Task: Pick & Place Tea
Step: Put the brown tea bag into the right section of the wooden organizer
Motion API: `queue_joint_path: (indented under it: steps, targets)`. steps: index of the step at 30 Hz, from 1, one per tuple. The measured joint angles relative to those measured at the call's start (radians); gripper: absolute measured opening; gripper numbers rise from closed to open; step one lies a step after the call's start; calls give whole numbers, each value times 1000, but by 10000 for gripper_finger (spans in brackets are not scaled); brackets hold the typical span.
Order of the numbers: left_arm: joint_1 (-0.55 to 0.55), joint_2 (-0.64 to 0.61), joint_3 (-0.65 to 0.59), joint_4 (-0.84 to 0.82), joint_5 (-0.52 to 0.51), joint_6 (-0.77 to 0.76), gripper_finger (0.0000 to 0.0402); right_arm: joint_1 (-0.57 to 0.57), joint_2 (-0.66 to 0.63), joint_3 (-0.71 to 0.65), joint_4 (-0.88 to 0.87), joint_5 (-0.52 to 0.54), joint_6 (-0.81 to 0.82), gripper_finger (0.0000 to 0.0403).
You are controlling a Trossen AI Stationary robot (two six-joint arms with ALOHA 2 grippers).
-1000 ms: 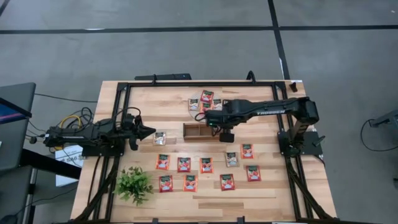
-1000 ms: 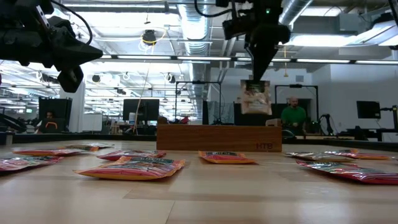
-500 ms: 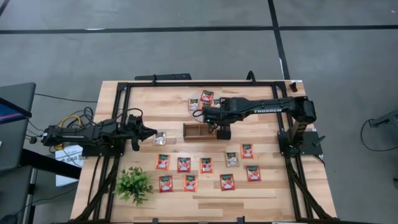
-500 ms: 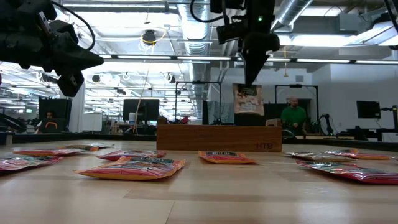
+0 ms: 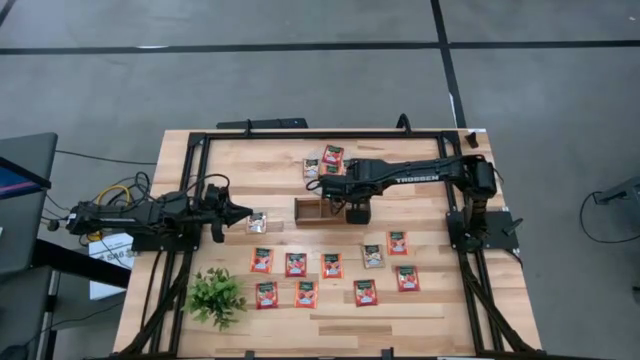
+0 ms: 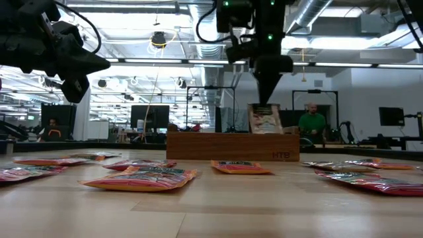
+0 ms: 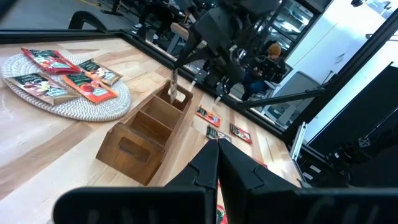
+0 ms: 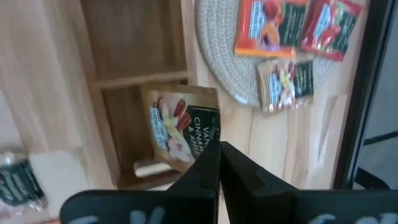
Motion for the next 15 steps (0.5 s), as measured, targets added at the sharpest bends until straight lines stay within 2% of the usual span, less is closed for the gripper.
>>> queue_joint_path:
  steps: [15]
  targets:
    - [0, 0, 0, -1, 4, 11, 0, -15, 0, 0, 5, -3, 17, 0]
